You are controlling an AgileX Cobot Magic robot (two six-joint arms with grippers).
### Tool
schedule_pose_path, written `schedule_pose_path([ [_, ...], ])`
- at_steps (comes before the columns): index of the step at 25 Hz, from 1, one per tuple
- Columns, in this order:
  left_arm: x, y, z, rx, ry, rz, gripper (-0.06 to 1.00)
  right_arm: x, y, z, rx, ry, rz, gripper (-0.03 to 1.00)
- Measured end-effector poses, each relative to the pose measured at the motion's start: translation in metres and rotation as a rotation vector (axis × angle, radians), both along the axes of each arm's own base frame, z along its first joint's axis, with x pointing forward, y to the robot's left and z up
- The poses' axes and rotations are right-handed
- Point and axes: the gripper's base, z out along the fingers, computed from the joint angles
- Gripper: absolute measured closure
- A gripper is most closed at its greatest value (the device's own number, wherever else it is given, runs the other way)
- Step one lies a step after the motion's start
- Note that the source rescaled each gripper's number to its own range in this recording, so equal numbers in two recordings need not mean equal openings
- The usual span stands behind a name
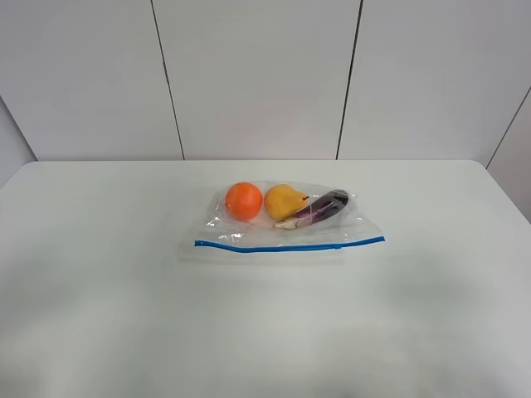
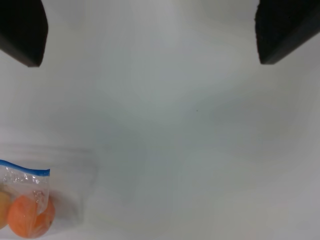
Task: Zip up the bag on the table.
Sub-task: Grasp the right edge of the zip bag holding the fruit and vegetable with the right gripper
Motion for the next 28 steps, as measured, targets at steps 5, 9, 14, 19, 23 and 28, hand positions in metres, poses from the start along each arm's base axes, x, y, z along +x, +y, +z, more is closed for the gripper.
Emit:
schedule_pose_path([
  [5,0.0,0.0,0.0,0.0,0.0,0.0,-0.04,0.0,0.0,0.0,0.002,0.0,0.001,0.07],
  [9,0.0,0.0,0.0,0.0,0.0,0.0,-0.04,0.0,0.0,0.003,0.003,0.001,0.001,0.08],
  [14,0.0,0.0,0.0,0.0,0.0,0.0,-0.04,0.026,0.001,0.031,0.023,0.08,0.008,0.09],
  [19,0.0,0.0,0.0,0.0,0.0,0.0,-0.04,0.077,0.005,0.059,0.083,0.207,0.031,0.09],
  [23,0.0,0.0,0.0,0.0,0.0,0.0,-0.04,0.124,0.011,0.06,0.169,0.332,0.064,0.1],
  [28,0.0,0.0,0.0,0.0,0.0,0.0,-0.04,0.182,0.02,0.042,0.249,0.428,0.144,0.1],
])
